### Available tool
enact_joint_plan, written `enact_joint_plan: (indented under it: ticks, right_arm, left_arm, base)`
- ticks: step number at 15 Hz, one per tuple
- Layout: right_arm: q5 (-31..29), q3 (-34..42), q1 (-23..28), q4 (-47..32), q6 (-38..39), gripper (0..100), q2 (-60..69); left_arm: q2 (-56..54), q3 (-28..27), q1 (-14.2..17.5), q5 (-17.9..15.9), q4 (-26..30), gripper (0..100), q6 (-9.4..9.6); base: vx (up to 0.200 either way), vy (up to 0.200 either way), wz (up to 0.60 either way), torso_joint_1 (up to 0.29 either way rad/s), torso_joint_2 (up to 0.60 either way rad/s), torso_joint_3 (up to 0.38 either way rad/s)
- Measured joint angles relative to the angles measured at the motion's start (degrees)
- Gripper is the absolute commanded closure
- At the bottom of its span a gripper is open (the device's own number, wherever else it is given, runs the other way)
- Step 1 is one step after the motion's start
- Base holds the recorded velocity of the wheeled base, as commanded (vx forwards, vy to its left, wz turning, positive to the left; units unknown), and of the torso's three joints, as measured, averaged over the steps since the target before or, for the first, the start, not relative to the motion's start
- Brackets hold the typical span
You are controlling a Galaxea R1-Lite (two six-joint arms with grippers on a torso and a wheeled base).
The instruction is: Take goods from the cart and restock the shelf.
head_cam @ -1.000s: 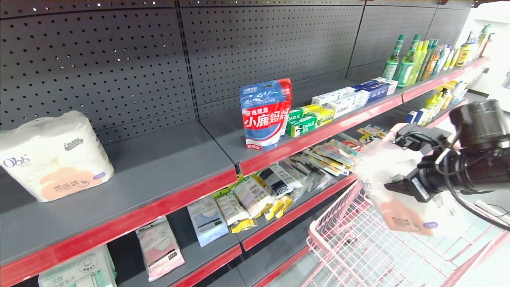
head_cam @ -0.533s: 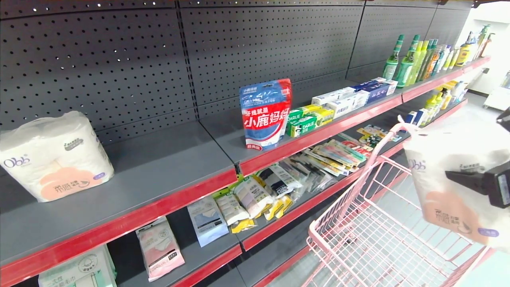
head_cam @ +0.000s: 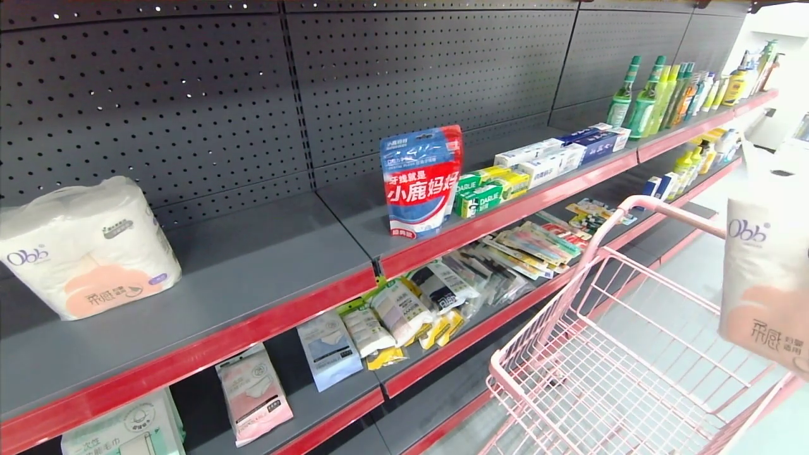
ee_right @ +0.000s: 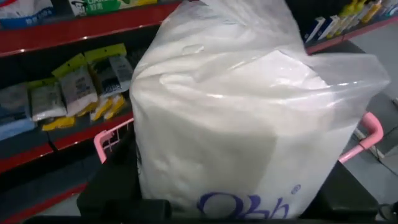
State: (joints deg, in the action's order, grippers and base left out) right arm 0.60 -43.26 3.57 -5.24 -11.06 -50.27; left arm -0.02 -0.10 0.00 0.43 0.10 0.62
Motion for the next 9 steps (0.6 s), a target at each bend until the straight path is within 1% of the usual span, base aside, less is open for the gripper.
enact_joint_plan:
  ticks: [3, 7, 9]
  right_arm:
    - [0.06, 3.9, 0.15, 0.73, 3.67, 100, 6.31]
    - [1.8, 10.11, -0.4, 0.73, 4.55, 100, 16.26]
    - [2.22, 12.04, -0.55, 0.46, 5.38, 100, 19.76]
  left_arm:
    - [0.0, 0.0, 0.0, 0.0, 0.0, 0, 0.0]
    - [0.0, 0.0, 0.0, 0.09, 0.0, 0, -0.16]
    - [0.0, 0.0, 0.0, 0.09, 0.0, 0, -0.16]
  base:
    - [0.0, 0.0, 0.0, 0.0, 0.0, 0.0]
    - [0.0, 0.0, 0.0, 0.0, 0.0, 0.0]
    - [0.0, 0.0, 0.0, 0.0, 0.0, 0.0]
